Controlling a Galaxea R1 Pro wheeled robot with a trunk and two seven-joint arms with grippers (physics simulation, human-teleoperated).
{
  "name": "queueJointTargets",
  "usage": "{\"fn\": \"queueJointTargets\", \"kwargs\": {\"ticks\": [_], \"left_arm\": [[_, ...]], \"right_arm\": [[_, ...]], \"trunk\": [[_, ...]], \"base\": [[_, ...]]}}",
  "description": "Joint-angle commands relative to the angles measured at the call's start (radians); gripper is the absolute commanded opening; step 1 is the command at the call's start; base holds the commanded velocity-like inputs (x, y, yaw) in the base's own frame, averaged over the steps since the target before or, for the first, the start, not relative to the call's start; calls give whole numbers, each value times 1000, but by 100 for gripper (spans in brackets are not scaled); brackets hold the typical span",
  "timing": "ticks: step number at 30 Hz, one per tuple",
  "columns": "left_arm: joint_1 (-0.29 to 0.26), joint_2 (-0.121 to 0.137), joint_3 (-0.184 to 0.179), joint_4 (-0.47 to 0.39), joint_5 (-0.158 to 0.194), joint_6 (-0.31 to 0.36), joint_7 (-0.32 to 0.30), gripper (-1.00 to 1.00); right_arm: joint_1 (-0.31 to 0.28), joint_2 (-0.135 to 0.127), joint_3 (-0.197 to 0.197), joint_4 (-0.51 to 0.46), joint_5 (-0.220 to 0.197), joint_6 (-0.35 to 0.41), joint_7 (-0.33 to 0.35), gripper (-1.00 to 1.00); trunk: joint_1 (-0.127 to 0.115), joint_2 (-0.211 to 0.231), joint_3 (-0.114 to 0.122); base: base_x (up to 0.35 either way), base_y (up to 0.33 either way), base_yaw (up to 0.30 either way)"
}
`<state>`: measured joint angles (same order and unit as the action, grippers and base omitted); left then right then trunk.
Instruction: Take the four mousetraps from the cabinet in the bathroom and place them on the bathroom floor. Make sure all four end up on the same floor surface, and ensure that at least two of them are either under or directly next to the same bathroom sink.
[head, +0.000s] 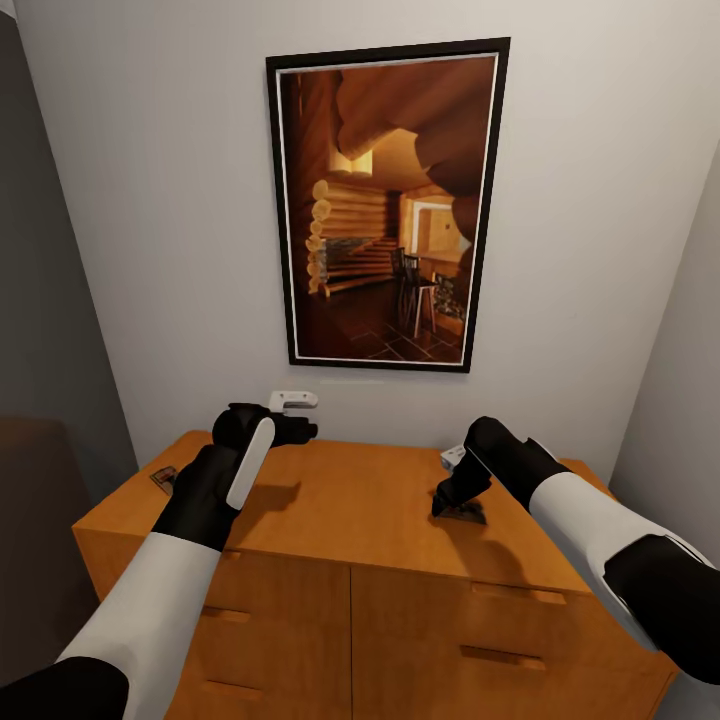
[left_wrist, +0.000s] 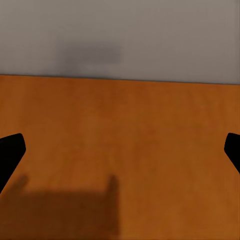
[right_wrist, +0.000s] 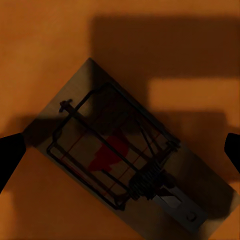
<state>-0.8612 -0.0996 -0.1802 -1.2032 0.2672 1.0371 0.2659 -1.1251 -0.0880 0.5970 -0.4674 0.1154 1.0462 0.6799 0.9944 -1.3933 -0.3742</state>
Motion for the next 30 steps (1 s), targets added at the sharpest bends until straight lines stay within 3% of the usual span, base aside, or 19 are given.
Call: {"fn": "queueJointTargets", "kwargs": {"ticks": [1,10,11,18,30], "left_arm": [[-1,0,-1,-1,10,3,10,100],[-1,0,-1,-1,10,2,10,100],[-1,0,-1,-1,10,2,10,100],[-1,0,-1,-1,10,1,10,100],[-1,-3,-1,-2,10,1,10,100]], "right_arm": [[-1,-1,4,-2,10,1,10,100],[-1,-1,3,6,10,1,10,100],[-1,0,2,16,10,1,10,-100],[-1,3,3,91,10,-24,9,-100],[-1,-13,0,94,10,-25,-12,-100]], "trunk": [[0,-1,-1],[0,-1,-1],[0,-1,-1],[0,-1,-1],[0,-1,-1]], "base": [[0,0,0],[0,0,0],[0,0,0],[0,0,0],[0,0,0]]}}
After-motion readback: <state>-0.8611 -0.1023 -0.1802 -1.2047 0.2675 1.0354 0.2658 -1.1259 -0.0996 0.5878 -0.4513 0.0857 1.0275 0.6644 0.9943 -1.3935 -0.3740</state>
